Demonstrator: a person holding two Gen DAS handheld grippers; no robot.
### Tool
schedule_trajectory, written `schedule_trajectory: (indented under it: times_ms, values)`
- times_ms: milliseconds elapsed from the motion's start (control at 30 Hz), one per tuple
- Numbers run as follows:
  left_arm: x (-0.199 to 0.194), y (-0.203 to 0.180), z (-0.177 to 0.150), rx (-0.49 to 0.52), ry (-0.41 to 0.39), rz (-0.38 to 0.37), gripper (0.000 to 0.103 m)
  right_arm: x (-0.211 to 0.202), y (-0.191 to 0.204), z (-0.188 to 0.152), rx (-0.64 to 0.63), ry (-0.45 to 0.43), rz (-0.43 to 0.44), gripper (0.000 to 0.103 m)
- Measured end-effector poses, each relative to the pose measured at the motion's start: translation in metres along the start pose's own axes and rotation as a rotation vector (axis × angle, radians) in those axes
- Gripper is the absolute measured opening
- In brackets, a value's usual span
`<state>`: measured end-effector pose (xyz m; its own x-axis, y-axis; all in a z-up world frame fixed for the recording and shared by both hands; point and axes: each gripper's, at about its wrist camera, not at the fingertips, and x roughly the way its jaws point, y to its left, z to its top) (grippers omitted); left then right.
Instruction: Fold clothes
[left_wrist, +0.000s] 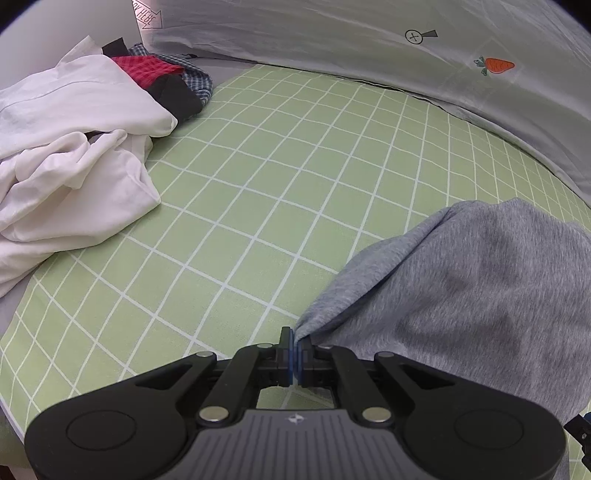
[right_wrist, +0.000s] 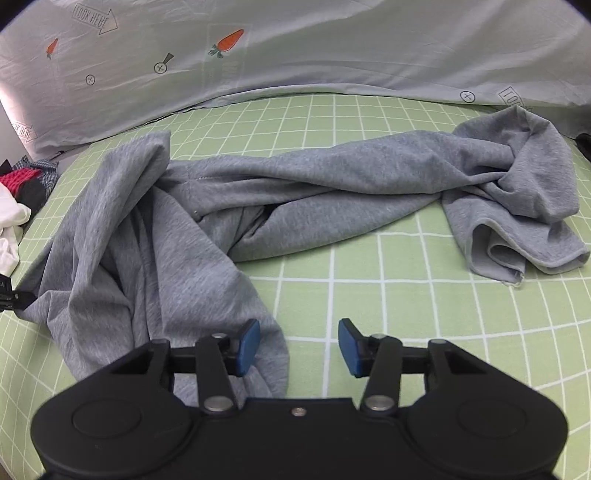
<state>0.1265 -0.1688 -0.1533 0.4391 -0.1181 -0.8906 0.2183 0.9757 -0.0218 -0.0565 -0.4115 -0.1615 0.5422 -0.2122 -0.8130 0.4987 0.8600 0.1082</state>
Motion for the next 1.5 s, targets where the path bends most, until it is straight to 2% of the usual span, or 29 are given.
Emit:
schedule_trajectory:
  times_ms: [67,133,200,233,300,400,467,533,600,633,700,733,767,833,967,1067,1233,1400,1500]
  values:
    - [0.0,0.001,-0.002,0.01,0.004,-0.006,0.003,0.003,0.005,-0.003,-0.008,0.019,0.005,0.044]
    - [0.001,0.002,-0.003,0.018,0.004,-0.007,0.003,0.004,0.009,-0.006,-0.014,0.026,0.001,0.035]
    - [0.003,0.003,-0.003,0.025,0.002,-0.006,0.003,0.004,0.011,-0.007,-0.037,0.021,-0.009,0.015]
    - [0.003,0.003,-0.003,0.027,-0.001,-0.003,0.003,0.004,0.01,-0.006,-0.031,0.021,-0.011,0.001]
    - [0.001,0.005,-0.001,0.024,-0.012,0.004,0.002,0.001,0.001,-0.001,0.004,0.001,-0.061,0.0]
    - [-0.003,0.009,-0.001,0.011,-0.029,0.007,0.002,-0.018,-0.029,0.008,0.074,-0.105,-0.248,0.0]
    - [-0.005,0.012,-0.001,-0.001,-0.033,0.005,0.002,-0.04,-0.052,0.016,0.094,-0.207,-0.42,0.0]
    - [-0.004,0.013,-0.005,-0.016,-0.017,-0.005,0.002,-0.067,-0.068,0.025,0.061,-0.331,-0.593,0.0]
    - [-0.001,0.013,-0.008,-0.025,0.0,-0.011,0.002,-0.092,-0.082,0.032,0.059,-0.439,-0.686,0.0]
    - [0.001,0.013,-0.01,-0.031,0.009,-0.015,0.002,-0.097,-0.091,0.034,0.074,-0.448,-0.689,0.0]
    - [0.004,0.013,-0.011,-0.047,0.024,-0.023,0.002,-0.099,-0.111,0.037,0.121,-0.412,-0.653,0.006]
    - [0.005,0.012,-0.011,-0.051,0.028,-0.024,0.002,-0.095,-0.121,0.034,0.155,-0.371,-0.643,0.026]
    - [0.005,0.012,-0.011,-0.052,0.028,-0.023,0.002,-0.087,-0.13,0.029,0.198,-0.314,-0.64,0.04]
    - [0.002,0.012,-0.011,-0.054,0.018,-0.028,0.002,-0.079,-0.142,0.014,0.272,-0.253,-0.63,0.039]
    - [-0.001,0.014,-0.012,-0.068,0.009,-0.04,0.003,-0.066,-0.153,-0.029,0.431,-0.155,-0.579,0.044]
    - [0.002,0.011,-0.013,-0.061,0.025,-0.037,0.006,-0.057,-0.16,-0.046,0.503,-0.114,-0.531,0.045]
    - [0.005,0.003,-0.014,-0.036,0.041,-0.022,0.006,-0.044,-0.169,-0.048,0.545,-0.121,-0.44,0.049]
    - [0.002,0.0,-0.015,-0.01,0.036,-0.01,0.007,-0.028,-0.179,-0.041,0.575,-0.101,-0.4,0.05]
    - [0.001,0.004,-0.016,-0.034,0.043,-0.011,0.007,-0.022,-0.179,-0.039,0.53,-0.096,-0.406,0.041]
